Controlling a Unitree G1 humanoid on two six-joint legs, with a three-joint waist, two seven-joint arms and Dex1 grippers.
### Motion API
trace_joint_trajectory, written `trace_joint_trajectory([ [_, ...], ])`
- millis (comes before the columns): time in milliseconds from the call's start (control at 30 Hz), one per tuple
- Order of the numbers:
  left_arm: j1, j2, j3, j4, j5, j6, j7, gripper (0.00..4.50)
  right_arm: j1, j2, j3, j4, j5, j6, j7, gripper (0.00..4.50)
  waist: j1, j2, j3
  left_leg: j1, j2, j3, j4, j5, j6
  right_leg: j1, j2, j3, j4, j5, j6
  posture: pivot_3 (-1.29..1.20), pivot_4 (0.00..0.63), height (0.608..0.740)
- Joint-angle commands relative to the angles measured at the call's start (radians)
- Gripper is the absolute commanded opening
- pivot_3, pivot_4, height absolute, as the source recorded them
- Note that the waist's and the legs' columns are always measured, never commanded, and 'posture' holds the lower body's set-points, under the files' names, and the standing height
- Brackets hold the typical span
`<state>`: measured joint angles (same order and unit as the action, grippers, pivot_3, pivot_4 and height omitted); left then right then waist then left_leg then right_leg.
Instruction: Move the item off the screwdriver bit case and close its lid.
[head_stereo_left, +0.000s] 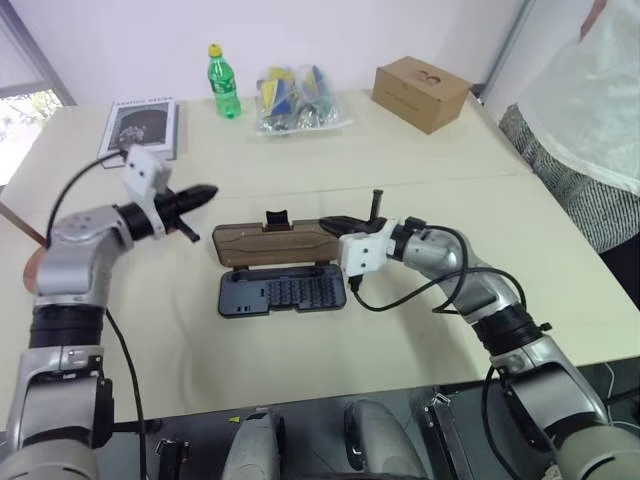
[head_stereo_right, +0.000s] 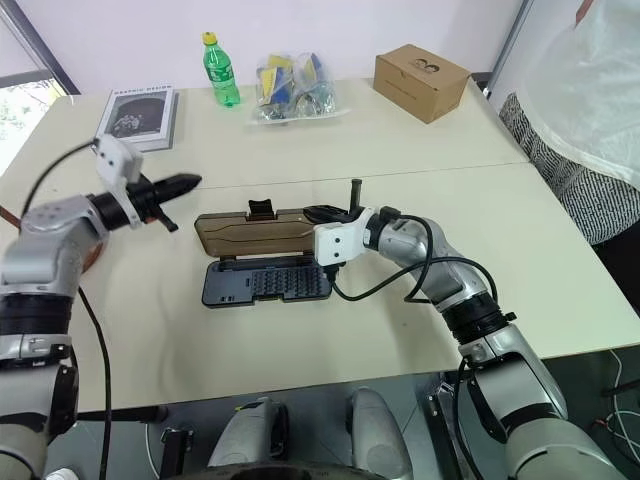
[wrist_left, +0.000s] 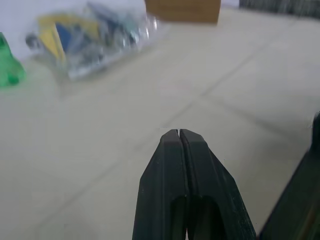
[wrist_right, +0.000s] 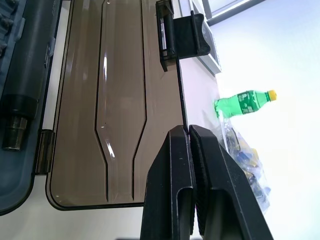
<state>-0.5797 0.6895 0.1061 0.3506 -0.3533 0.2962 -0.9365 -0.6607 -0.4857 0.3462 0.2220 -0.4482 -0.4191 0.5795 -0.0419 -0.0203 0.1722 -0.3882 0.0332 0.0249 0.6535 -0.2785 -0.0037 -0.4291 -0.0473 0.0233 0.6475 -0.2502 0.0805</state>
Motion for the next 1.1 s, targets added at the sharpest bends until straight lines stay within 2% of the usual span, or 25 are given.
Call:
trace_joint_trajectory([
  [33,0.004,-0.003,-0.022,0.033,0.027,-0.068,-0.062,0.0,-0.022,0.003,0.002,-0.013,0.011,-0.014,0.004,0.01,0.0,0.0,0.0,0.0,0.0,0.0,0.0,0.0,0.0,0.0,0.0,0.0,0.0,0.0,0.0,0.0,0.15,0.74],
  [433,0.014,-0.018,-0.073,0.103,0.085,-0.132,-0.146,0.0,-0.025,0.001,-0.005,-0.019,0.014,0.001,0.01,0.01,0.001,0.0,0.0,-0.001,0.0,0.0,0.0,0.0,0.0,0.0,0.0,0.0,0.0,0.0,0.0,0.0,0.15,0.74],
  [533,0.009,-0.02,-0.074,0.115,0.094,-0.146,-0.143,0.0,-0.022,0.0,-0.007,-0.024,0.016,0.008,0.013,0.97,0.001,0.0,0.0,-0.001,0.0,0.0,0.0,0.0,0.0,0.0,0.0,0.0,0.0,0.0,0.0,0.0,0.15,0.74],
  [767,0.003,-0.03,-0.07,0.132,0.109,-0.177,-0.134,0.0,-0.026,-0.022,-0.011,-0.052,0.031,0.039,0.066,4.46,0.001,0.0,0.0,-0.001,0.0,0.0,0.0,0.0,0.0,0.0,0.0,0.0,0.0,0.0,0.0,0.0,0.15,0.74],
  [900,0.006,-0.033,-0.07,0.119,0.11,-0.185,-0.13,0.0,-0.023,-0.099,-0.035,-0.134,0.125,0.137,0.244,4.46,0.002,0.0,0.0,-0.001,0.0,0.0,0.001,0.0,0.0,0.0,0.0,0.0,0.0,0.0,0.0,0.0,0.15,0.74],
  [1100,0.042,-0.024,-0.067,0.038,0.094,-0.16,-0.138,0.0,0.0,-0.261,-0.148,-0.294,0.291,0.443,0.463,4.46,0.011,0.0,0.0,-0.002,0.0,-0.001,0.002,0.0,0.0,0.0,-0.001,-0.001,0.0,0.0,0.0,0.0,0.15,0.74],
])
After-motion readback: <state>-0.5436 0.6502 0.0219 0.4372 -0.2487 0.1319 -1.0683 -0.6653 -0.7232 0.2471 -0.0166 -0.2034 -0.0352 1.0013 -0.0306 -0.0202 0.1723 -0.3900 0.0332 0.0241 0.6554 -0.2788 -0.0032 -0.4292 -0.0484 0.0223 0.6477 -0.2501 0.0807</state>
